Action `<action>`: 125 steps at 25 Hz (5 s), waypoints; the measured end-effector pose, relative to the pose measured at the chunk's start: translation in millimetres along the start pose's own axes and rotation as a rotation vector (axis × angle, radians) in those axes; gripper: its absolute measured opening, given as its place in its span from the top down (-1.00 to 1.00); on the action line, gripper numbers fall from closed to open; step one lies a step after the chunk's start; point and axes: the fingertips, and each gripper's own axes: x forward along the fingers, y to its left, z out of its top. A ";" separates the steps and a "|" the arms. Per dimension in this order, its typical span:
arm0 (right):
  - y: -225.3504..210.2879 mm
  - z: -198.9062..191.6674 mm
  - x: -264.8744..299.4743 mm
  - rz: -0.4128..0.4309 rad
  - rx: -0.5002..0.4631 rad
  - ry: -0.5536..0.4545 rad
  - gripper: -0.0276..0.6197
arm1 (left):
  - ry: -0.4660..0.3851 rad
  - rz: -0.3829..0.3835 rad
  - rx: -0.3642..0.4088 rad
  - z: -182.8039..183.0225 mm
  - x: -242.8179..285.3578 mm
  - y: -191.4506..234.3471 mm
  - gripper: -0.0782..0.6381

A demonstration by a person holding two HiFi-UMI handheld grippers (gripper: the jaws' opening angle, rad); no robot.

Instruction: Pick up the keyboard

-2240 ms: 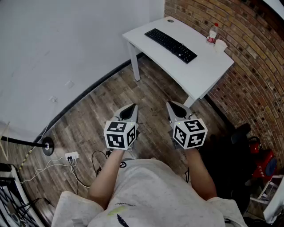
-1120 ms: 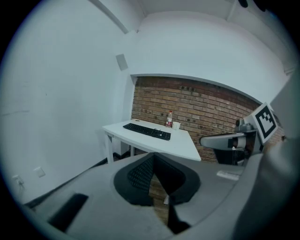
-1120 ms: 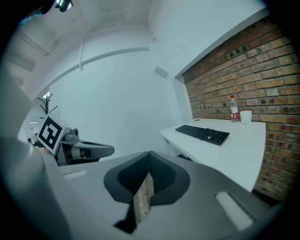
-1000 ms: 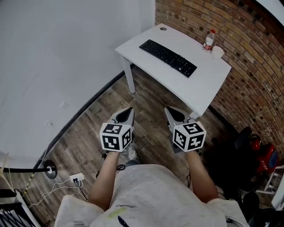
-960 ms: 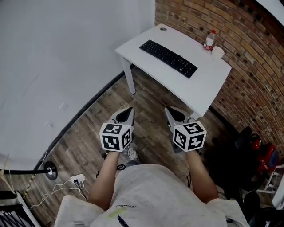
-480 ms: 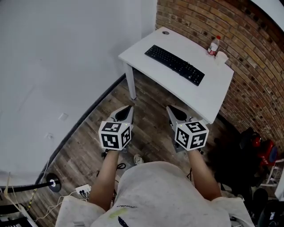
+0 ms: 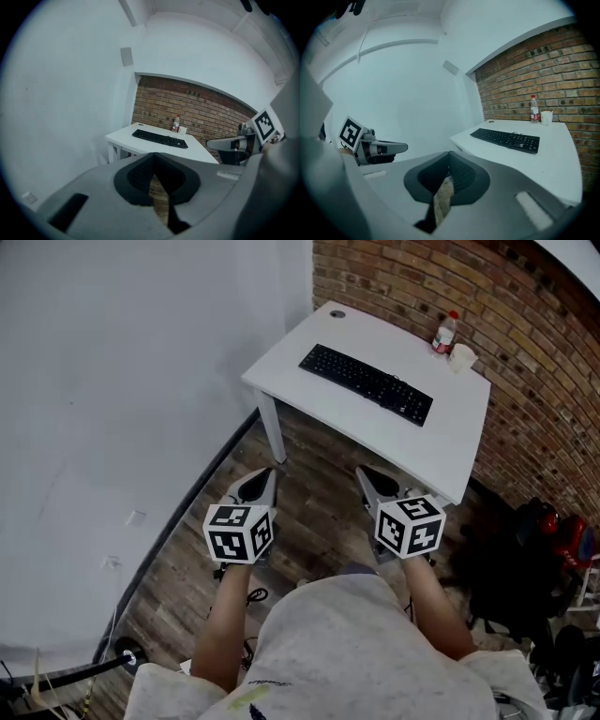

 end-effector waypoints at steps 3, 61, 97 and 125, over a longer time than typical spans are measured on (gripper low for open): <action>-12.7 1.2 10.1 -0.022 0.016 -0.004 0.89 | 0.010 -0.013 0.010 5.4 17.0 6.7 0.79; -401.9 33.6 142.3 -0.638 0.303 0.052 0.33 | 0.323 -0.151 0.228 105.8 497.8 103.7 0.03; -454.7 -2.0 168.3 -0.664 0.581 0.149 -0.26 | 0.518 -0.322 0.112 86.3 555.0 112.3 -0.34; -433.9 69.4 135.9 -0.704 0.486 -0.037 -0.24 | 0.279 -0.347 0.169 169.5 523.6 89.2 -0.32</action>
